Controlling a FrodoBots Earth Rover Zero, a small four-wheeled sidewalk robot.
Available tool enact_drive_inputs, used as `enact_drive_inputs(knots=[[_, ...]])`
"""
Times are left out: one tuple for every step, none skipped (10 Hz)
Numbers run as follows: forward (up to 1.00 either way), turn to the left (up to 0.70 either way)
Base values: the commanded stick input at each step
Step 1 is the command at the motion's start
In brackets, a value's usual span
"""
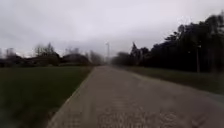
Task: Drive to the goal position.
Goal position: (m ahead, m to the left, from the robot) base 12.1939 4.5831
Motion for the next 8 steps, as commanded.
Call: enact_drive_inputs(knots=[[0.85, 0.0], [0.85, 0.0], [0.85, 0.0], [0.85, 0.0], [0.85, 0.02], [0.85, 0.03], [0.85, 0.03], [0.85, 0.08]])
